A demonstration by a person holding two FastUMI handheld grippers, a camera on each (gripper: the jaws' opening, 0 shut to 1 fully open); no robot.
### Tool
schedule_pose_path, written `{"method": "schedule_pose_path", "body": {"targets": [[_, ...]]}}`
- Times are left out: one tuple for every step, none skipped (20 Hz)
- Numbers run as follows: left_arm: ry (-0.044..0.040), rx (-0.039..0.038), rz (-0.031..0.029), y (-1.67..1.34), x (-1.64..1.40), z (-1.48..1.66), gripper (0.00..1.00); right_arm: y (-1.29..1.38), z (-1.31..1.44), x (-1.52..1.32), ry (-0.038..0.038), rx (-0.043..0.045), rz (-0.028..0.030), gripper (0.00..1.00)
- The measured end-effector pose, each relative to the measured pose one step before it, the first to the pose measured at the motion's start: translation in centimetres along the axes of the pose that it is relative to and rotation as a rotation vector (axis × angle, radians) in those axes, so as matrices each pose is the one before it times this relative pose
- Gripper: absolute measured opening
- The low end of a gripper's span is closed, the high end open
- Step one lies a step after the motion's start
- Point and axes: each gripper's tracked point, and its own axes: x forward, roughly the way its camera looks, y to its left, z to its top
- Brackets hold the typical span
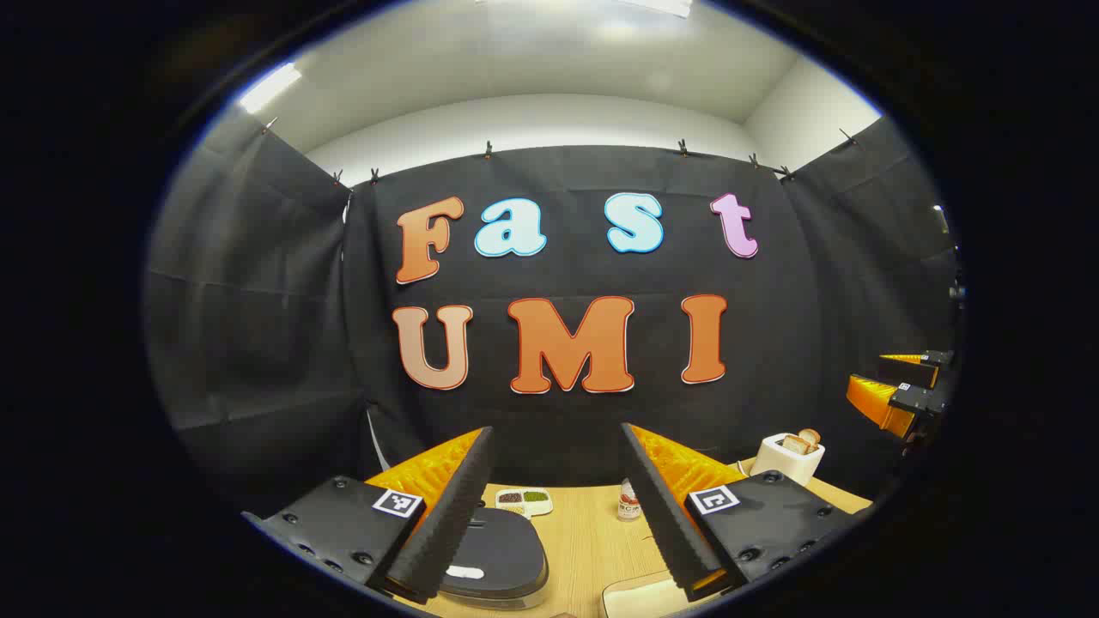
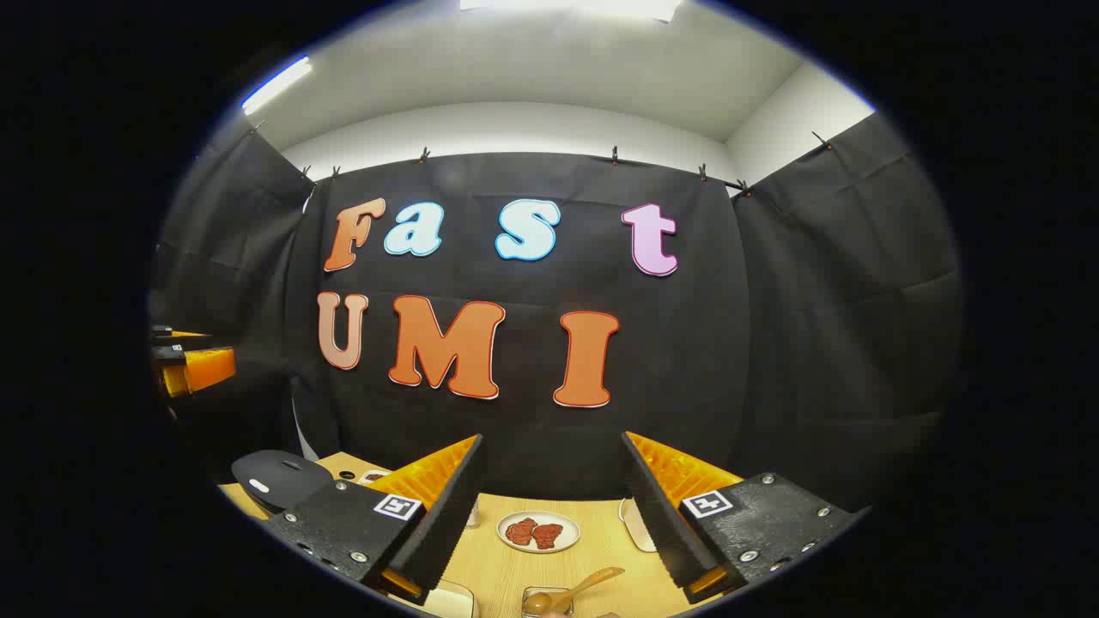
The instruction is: Close the left gripper, press the button to open the rice cooker; take a wooden spoon from the chopstick holder with the right hand, scoop a spoonful of rice and pour it into the rice cooker, then put the wooden spoon back into the chopstick holder.
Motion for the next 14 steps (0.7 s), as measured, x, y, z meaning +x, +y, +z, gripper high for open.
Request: {"method": "schedule_pose_path", "body": {"targets": [[0.00221,0.00396,0.00102,0.073,0.001,-0.068,1.00,0.017,0.120,-0.055,-0.00093,0.00069,0.00206,0.97],[-0.00010,0.00382,0.00081,0.036,0.036,0.042,1.00,-0.053,-0.007,-0.121,-0.00119,-0.00098,0.00048,0.97],[0.00104,0.00214,-0.00161,-0.158,-0.105,-0.016,1.00,-0.089,0.088,-0.028,-0.00072,-0.00105,-0.00068,0.97],[0.00071,0.00194,-0.00199,-0.037,0.029,0.039,1.00,-0.043,0.076,0.021,-0.00065,-0.00071,0.00052,0.97],[0.00149,0.00137,-0.00219,-0.080,-0.082,-0.031,1.00,0.073,0.035,0.049,-0.00084,0.00043,0.00057,0.97],[0.00046,0.00110,-0.00267,-0.013,-0.047,0.001,1.00,0.050,0.092,0.040,-0.00059,0.00070,0.00065,0.97],[0.00118,0.00142,-0.00073,-0.034,0.107,-0.076,1.00,0.026,-0.011,0.030,0.00154,0.00064,-0.00136,0.97],[0.00073,0.00186,-0.00061,0.019,0.006,-0.025,1.00,0.057,-0.105,0.053,0.00123,0.00138,0.00019,0.97],[0.00243,0.00367,0.00045,0.075,0.067,-0.128,1.00,0.077,-0.086,-0.026,0.00256,0.00048,0.00071,0.97],[0.00382,0.00458,-0.00011,0.060,-0.076,-0.199,1.00,0.090,-0.014,-0.049,0.00194,0.00095,0.00220,0.97],[0.00102,0.00524,0.00102,0.022,0.010,-0.149,1.00,0.121,-0.004,-0.091,-0.00051,-0.00336,0.00088,0.97],[0.00124,0.00558,0.00115,0.131,-0.108,-0.140,1.00,0.044,0.005,-0.002,0.00025,-0.00568,-0.00438,0.97],[0.00021,0.00468,-0.00026,0.041,-0.020,-0.156,1.00,-0.074,-0.139,-0.075,0.00041,-0.00436,-0.00457,0.97],[0.00105,0.00256,-0.00145,0.013,0.046,-0.104,1.00,-0.087,-0.056,-0.116,0.00198,0.00061,-0.00519,0.97]]}}
